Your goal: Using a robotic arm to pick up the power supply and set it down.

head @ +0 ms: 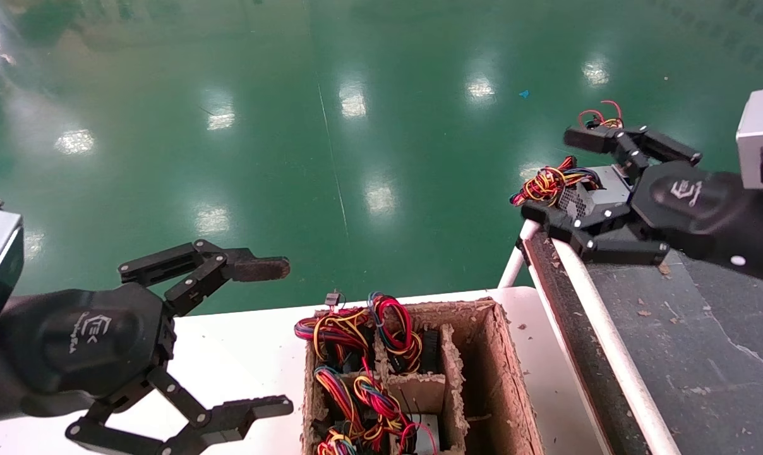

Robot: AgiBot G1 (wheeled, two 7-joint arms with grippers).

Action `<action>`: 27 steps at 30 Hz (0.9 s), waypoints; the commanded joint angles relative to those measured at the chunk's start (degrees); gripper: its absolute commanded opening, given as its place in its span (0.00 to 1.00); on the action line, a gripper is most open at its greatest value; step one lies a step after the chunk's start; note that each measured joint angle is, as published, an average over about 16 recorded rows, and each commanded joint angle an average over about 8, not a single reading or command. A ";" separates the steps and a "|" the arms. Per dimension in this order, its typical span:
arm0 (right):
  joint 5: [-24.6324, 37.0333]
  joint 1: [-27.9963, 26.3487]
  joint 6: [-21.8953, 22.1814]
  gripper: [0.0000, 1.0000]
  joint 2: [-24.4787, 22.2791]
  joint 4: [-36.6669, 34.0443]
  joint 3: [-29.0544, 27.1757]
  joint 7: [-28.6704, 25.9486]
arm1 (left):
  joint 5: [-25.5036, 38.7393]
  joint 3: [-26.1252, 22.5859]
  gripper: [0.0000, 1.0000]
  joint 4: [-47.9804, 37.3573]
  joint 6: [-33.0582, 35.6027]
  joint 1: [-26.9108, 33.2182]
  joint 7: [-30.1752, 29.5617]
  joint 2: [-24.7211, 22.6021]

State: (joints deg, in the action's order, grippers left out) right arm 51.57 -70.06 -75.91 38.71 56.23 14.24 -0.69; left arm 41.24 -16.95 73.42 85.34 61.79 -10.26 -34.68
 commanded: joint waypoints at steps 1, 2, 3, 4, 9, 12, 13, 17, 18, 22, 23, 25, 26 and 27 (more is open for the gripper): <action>-0.86 0.76 -0.87 1.00 -0.33 1.54 0.16 -0.90 | 0.00 -0.01 1.00 0.00 0.00 0.00 0.00 0.00; -1.25 1.09 -1.26 1.00 -0.47 2.23 0.23 -1.29 | -0.01 -0.01 1.00 0.00 0.00 0.00 0.01 0.00; -1.63 1.43 -1.64 1.00 -0.62 2.91 0.30 -1.69 | -0.01 -0.01 1.00 0.00 -0.01 0.00 0.01 0.01; -2.00 1.75 -2.02 1.00 -0.76 3.57 0.37 -2.07 | -0.01 -0.02 1.00 0.00 -0.01 0.00 0.01 0.01; -3.90 3.41 -3.93 1.00 -1.48 6.97 0.72 -4.04 | -0.02 -0.03 1.00 0.00 -0.01 0.01 0.02 0.01; -5.03 4.40 -5.07 1.00 -1.91 8.99 0.92 -5.22 | -0.03 -0.04 1.00 0.00 -0.02 0.01 0.02 0.02; -5.40 4.73 -5.44 1.00 -2.05 9.65 0.99 -5.60 | -0.03 -0.05 1.00 0.00 -0.02 0.01 0.02 0.02; -6.92 6.05 -6.97 1.00 -2.63 12.37 1.27 -7.17 | -0.04 -0.06 1.00 0.00 -0.02 0.01 0.03 0.02; -7.30 6.39 -7.36 1.00 -2.78 13.05 1.34 -7.57 | -0.04 -0.06 1.00 0.00 -0.03 0.01 0.03 0.02; -8.72 7.63 -8.79 1.00 -3.31 15.59 1.60 -9.04 | -0.05 -0.07 1.00 0.00 -0.03 0.02 0.04 0.03; -9.07 7.93 -9.14 1.00 -3.45 16.22 1.66 -9.40 | -0.05 -0.08 1.00 0.00 -0.03 0.01 0.04 0.03; -9.66 8.45 -9.75 1.00 -3.67 17.30 1.77 -9.96 | -0.06 -0.08 1.00 -0.01 -0.04 0.01 0.04 0.03; -9.89 8.65 -9.98 1.00 -3.76 17.71 1.81 -10.16 | -0.06 -0.08 1.00 -0.01 -0.04 0.01 0.04 0.04; -10.08 8.81 -10.16 1.00 -3.83 18.03 1.84 -10.32 | -0.06 -0.08 1.00 -0.01 -0.05 0.01 0.04 0.04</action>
State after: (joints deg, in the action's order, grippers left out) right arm 41.91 -61.63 -85.63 35.04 73.47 16.00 -10.57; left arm 41.18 -17.03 73.41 85.30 61.80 -10.22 -34.64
